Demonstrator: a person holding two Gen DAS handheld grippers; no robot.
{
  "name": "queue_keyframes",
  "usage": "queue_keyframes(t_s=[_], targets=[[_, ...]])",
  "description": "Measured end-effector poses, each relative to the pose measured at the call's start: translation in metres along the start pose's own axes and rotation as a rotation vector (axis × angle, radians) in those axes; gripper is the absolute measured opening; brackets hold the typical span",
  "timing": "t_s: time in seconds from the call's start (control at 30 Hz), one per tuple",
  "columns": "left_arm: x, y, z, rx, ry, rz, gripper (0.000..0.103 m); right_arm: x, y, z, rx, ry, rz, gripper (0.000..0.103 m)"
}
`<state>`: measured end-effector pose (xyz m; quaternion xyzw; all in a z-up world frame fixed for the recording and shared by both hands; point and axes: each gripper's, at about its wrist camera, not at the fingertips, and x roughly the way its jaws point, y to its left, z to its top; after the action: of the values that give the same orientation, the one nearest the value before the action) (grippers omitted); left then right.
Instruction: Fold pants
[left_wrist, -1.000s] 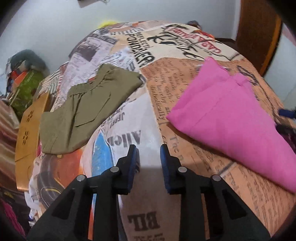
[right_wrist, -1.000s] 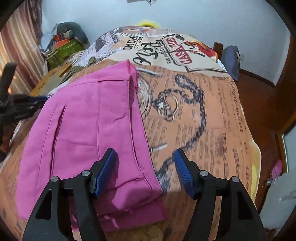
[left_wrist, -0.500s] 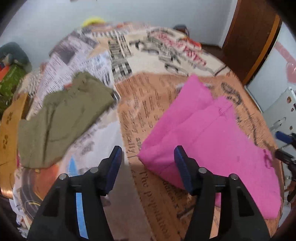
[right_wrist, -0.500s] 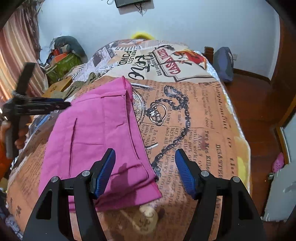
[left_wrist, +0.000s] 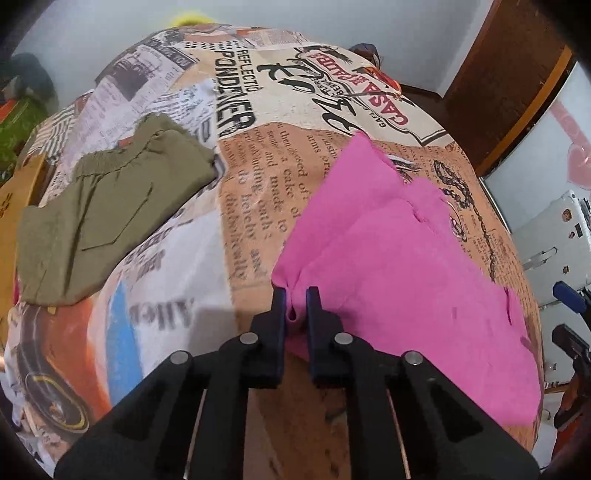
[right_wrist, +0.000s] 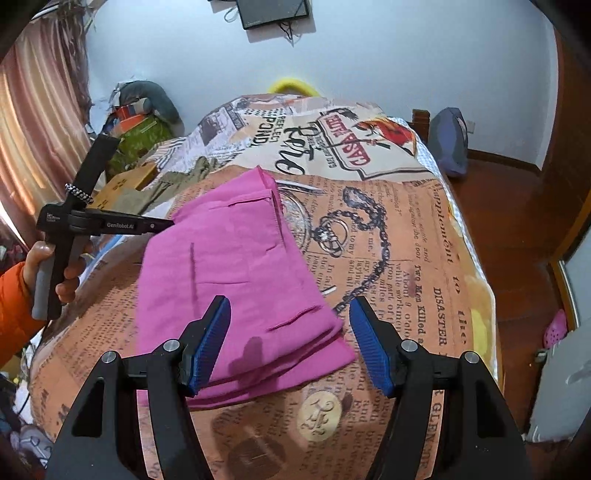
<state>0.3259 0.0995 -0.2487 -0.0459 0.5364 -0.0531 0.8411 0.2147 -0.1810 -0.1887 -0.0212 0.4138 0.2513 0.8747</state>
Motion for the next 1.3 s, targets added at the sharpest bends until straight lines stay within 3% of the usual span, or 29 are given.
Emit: queue_keyframes(t_s=[0.33, 0.4, 0.6, 0.73, 0.87, 1.07, 1.2, 1.3], targets=[[-0.052, 0.02, -0.064, -0.022, -0.066, 0.084, 0.006, 0.011, 0.012, 0.003, -0.026, 0.006, 0.004, 0.063], [-0.053, 0.027, -0.072, -0.042, -0.057, 0.083, 0.001, 0.016, 0.015, 0.003, -0.029, 0.008, 0.005, 0.063], [-0.064, 0.049, -0.086, -0.061, -0.065, 0.108, 0.001, 0.036, 0.018, 0.005, -0.035, 0.029, -0.004, 0.063], [-0.074, 0.045, -0.076, -0.022, -0.093, 0.129, 0.004, 0.052, 0.014, 0.001, -0.033, 0.071, -0.009, 0.063], [-0.078, 0.029, -0.054, 0.022, -0.122, 0.088, 0.009, 0.067, 0.008, -0.004, -0.031, 0.124, -0.004, 0.059], [-0.069, -0.014, -0.02, 0.136, -0.138, 0.014, 0.011, 0.059, 0.009, 0.015, -0.037, 0.065, 0.022, 0.054], [-0.048, -0.044, 0.001, 0.198, -0.119, -0.031, 0.02, 0.068, 0.017, 0.031, -0.033, 0.034, 0.089, 0.054], [-0.026, -0.056, 0.007, 0.238, -0.084, -0.024, 0.034, 0.085, 0.023, 0.036, -0.03, 0.052, 0.133, 0.054]])
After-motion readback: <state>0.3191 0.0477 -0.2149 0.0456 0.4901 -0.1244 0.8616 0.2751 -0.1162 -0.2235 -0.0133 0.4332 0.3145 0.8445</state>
